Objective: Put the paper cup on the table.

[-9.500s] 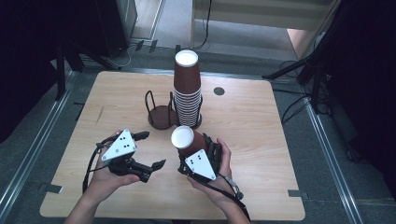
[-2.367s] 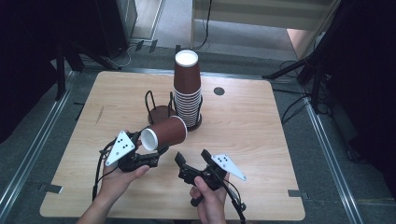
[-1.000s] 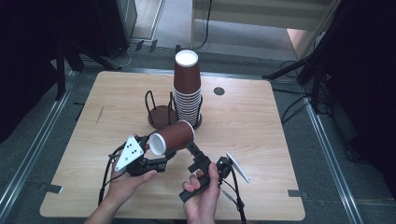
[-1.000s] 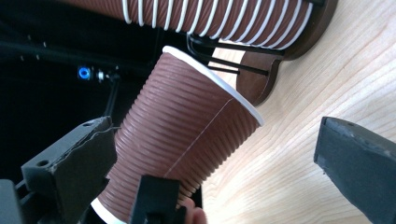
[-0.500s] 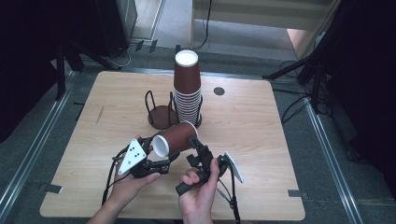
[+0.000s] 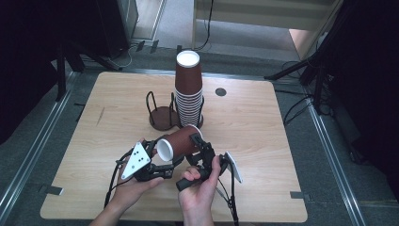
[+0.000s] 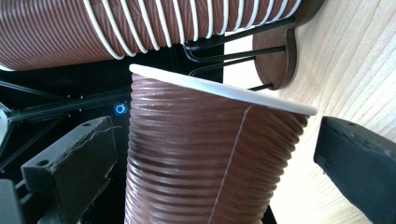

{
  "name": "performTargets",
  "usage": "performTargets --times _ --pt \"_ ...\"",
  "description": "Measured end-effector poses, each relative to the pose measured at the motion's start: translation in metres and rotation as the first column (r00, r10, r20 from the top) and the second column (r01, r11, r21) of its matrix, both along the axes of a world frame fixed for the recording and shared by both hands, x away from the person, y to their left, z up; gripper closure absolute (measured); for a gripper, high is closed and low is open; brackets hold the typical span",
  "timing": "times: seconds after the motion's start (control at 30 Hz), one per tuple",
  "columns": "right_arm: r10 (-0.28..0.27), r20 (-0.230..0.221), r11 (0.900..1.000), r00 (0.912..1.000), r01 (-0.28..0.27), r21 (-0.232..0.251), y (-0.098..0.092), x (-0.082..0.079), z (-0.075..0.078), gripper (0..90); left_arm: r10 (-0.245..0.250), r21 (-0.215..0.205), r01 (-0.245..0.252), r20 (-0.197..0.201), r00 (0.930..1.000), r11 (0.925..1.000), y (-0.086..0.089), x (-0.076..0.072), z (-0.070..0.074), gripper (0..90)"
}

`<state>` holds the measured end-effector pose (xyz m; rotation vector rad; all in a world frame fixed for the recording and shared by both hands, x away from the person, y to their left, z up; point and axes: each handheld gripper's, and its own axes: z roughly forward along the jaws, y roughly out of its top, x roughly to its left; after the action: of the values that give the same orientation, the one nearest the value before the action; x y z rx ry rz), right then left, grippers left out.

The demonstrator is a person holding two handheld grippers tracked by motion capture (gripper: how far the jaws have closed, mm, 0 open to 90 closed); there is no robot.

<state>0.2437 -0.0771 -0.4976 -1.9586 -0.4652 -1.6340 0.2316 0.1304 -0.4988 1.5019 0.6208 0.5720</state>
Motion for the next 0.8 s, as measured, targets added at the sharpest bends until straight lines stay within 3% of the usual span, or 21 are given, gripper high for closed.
performTargets --times 0.47,0.8 --pt "0.031 -0.012 0.999 0.9994 -0.031 0.011 0.003 0.008 -0.002 0.0 -0.017 0.019 0.017 0.011 0.9998 0.9997 -0.003 -0.001 -0.001 21.4" --pt "0.061 0.005 0.997 0.9981 -0.061 0.036 0.005 0.012 -0.006 0.0 -0.032 0.033 0.032 0.018 0.9993 0.9990 -0.004 -0.003 -0.001 21.4"
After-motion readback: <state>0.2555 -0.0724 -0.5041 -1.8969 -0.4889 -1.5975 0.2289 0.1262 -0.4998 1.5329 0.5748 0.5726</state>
